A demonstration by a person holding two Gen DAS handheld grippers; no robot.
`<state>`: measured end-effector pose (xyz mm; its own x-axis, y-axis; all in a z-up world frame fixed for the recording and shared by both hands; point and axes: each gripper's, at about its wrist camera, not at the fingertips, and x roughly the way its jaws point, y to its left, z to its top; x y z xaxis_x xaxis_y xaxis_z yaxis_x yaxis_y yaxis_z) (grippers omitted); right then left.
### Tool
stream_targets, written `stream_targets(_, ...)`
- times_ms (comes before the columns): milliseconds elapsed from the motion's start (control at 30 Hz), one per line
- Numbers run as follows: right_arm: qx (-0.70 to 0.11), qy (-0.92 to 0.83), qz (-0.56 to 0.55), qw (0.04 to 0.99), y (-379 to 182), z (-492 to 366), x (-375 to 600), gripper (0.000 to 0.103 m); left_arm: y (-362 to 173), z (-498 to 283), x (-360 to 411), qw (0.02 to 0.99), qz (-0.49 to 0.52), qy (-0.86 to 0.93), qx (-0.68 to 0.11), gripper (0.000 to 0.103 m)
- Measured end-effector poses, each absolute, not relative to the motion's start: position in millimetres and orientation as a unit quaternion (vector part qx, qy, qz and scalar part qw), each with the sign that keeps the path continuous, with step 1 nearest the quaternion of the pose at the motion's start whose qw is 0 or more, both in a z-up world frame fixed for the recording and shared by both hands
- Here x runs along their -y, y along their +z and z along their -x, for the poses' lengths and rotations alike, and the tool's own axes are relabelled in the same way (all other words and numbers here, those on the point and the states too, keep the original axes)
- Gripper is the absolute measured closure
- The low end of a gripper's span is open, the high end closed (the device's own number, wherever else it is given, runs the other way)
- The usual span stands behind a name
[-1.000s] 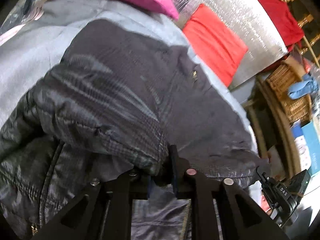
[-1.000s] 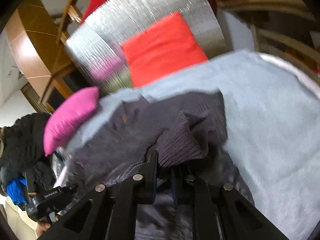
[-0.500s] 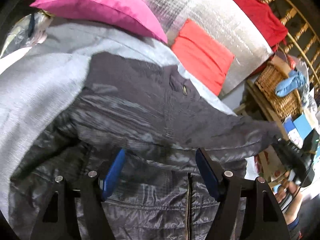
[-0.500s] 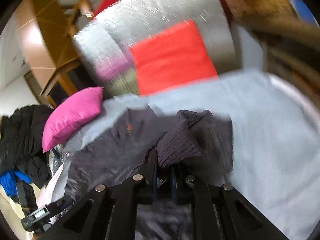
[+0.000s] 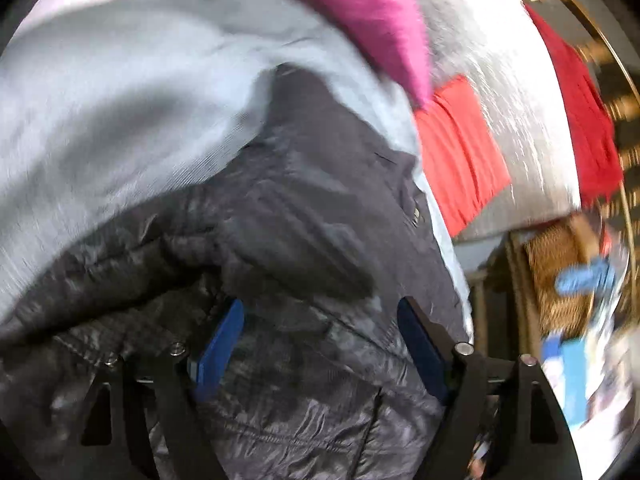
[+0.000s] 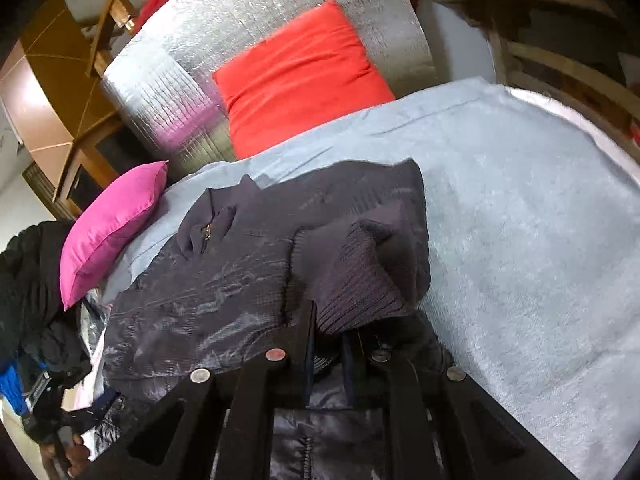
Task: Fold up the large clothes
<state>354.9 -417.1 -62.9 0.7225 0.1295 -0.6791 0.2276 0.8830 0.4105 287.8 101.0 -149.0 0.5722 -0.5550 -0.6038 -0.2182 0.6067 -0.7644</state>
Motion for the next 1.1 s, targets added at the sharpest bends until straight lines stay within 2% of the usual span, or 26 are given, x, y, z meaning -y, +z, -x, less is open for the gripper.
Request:
stream_targets(33,-0.367,-0.023,-0.239,0.898,-57.2,-355.4,416.5,0.091,-151.2,-289.6,-103.6,0.774,0.438,-0.111,-0.444,0.073)
stream_targets(67,-0.361,-0.019,-0.237,0.902,-48.9,-356.1,416.3,0.091,-150.9,-291.7,-104.7,0.775,0.431,-0.109,-0.449,0.09)
stream_targets(233,-0.303,0.005,-0.2,0.932,4.5,-351.9,398.0,0.091,-117.7,-279.0,-103.1,0.825,0.387,-0.129,-0.39,0.091)
stream_targets(300,-0.29,-0.001,-0.18,0.94,9.9,-348.1,393.1,0.091,-126.3,-280.8,-100.8,0.825,0.376,-0.13,-0.4,0.091)
stream_targets(400,-0.347,-0.03,-0.181,0.92,-37.3,-354.4,401.3,0.091,-166.7,-294.2,-95.4,0.791,0.381,-0.117,-0.464,0.086)
stream_targets(467,-0.393,-0.042,-0.221,0.891,-82.3,-359.0,415.4,0.091,-163.6,-293.5,-91.0,0.801,0.368,-0.118,-0.457,0.085)
stream_targets(667,-0.4,-0.047,-0.216,0.89,-87.0,-362.8,411.6,0.091,-157.7,-294.2,-84.9,0.809,0.344,-0.114,-0.463,0.079)
stream_targets(800,-0.404,-0.031,-0.266,0.875,-95.5,-360.1,424.2,0.088,-144.8,-282.9,-92.4,0.82,0.319,-0.087,-0.467,0.043)
stream_targets(900,-0.407,-0.02,-0.299,0.863,-95.2,-358.7,434.9,0.085,-127.7,-268.8,-96.5,0.827,0.304,-0.075,-0.466,0.024)
stream_targets(1100,-0.419,-0.012,-0.324,0.848,-83.1,-346.5,449.8,0.073,-86.8,-252.0,-107.8,0.863,0.276,-0.059,-0.419,0.024)
